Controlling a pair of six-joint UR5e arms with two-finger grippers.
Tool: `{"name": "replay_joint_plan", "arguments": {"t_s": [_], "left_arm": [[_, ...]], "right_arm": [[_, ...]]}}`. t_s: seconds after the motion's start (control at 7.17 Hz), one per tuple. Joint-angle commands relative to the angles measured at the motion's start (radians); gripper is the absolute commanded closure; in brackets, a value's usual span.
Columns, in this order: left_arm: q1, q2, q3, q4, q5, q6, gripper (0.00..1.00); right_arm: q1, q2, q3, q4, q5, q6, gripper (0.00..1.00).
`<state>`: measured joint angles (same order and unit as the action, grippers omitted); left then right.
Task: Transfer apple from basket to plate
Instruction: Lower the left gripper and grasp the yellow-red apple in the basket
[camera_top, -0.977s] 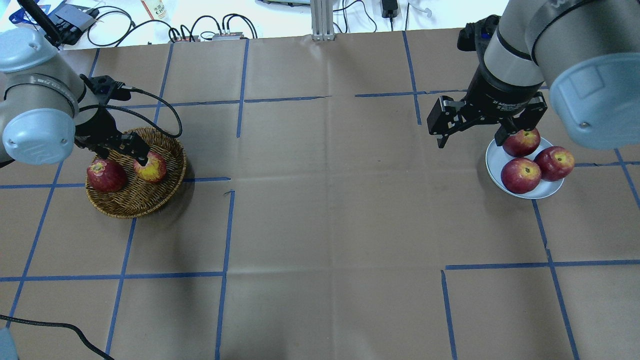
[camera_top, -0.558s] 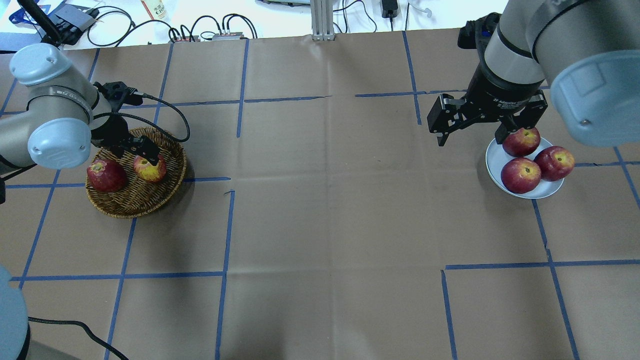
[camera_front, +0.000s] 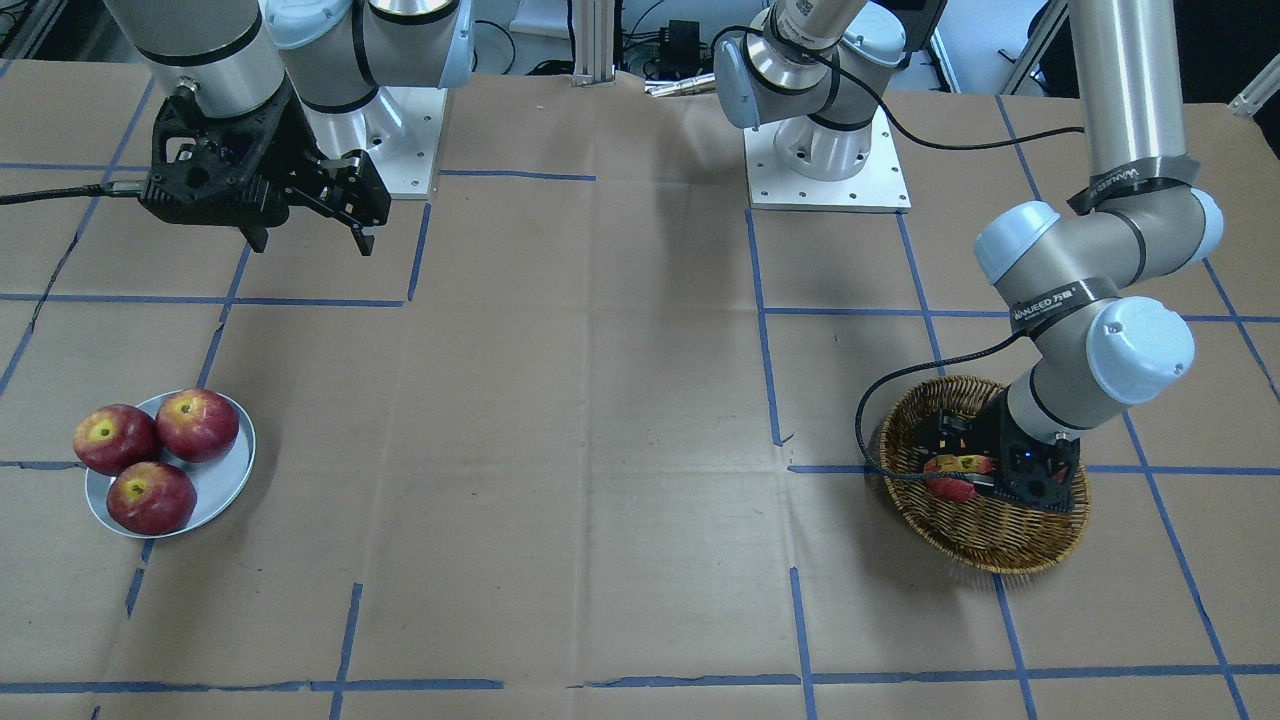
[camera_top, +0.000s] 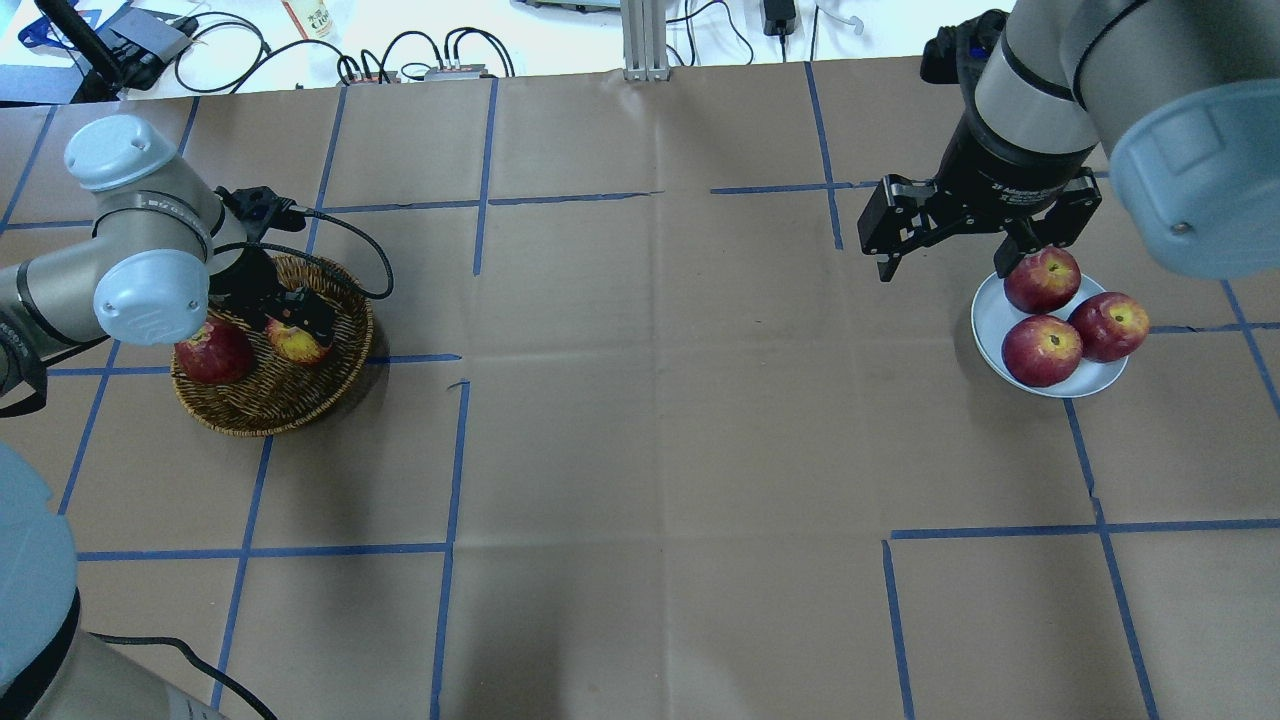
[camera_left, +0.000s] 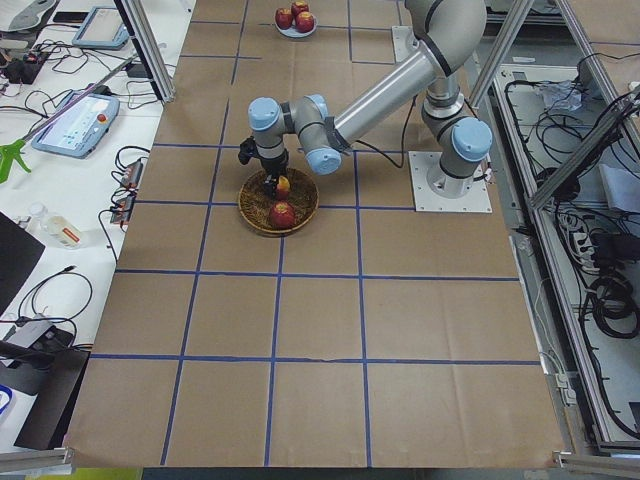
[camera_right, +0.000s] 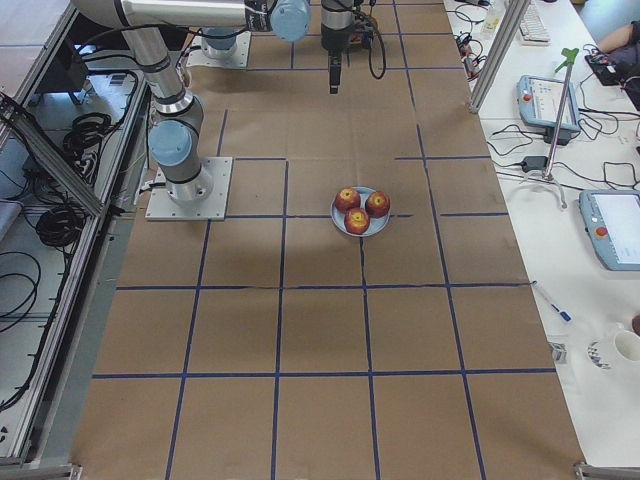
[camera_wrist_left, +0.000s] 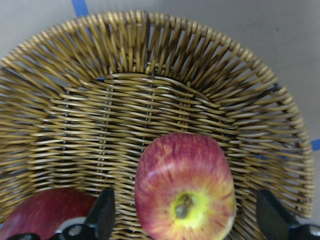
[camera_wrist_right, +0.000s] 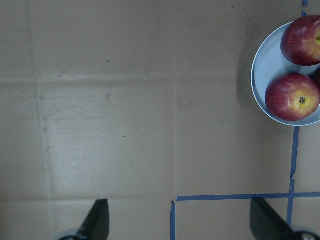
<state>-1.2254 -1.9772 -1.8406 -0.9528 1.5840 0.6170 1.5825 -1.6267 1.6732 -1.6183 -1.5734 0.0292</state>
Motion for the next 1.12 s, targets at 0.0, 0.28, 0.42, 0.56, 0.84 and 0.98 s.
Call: {"name": "replay_joint_plan", "arguments": {"t_s": [0.0,0.28,0.42,0.56,0.84,0.98], "left_arm": [[0.000,-0.049,0.015,0.008,-0.001,-0.003,0.04],[0.000,-0.058,0.020,0.008,0.007,-0.013,0.48],[-0.002,-0.057,0.015,0.006,0.008,-0.011,0.63],[-0.017,-0.031,0.020,-0.001,0.014,-0.017,0.63],[-0.102,0.076,0.026,-0.050,0.002,-0.118,0.63],[-0.194,0.136,0.026,-0.091,0.010,-0.267,0.63]], "right_arm": [[0.001,0.001,-0.003,0.003,-0.004,0.000,0.00],[0.002,0.001,-0.003,0.001,-0.008,0.000,0.00],[0.002,-0.001,0.000,-0.003,-0.010,0.003,0.00],[0.004,-0.005,0.000,-0.003,-0.011,0.005,0.00],[0.004,-0.001,0.002,-0.003,-0.004,0.005,0.00],[0.004,-0.001,0.000,-0.003,-0.004,0.005,0.00]]}}
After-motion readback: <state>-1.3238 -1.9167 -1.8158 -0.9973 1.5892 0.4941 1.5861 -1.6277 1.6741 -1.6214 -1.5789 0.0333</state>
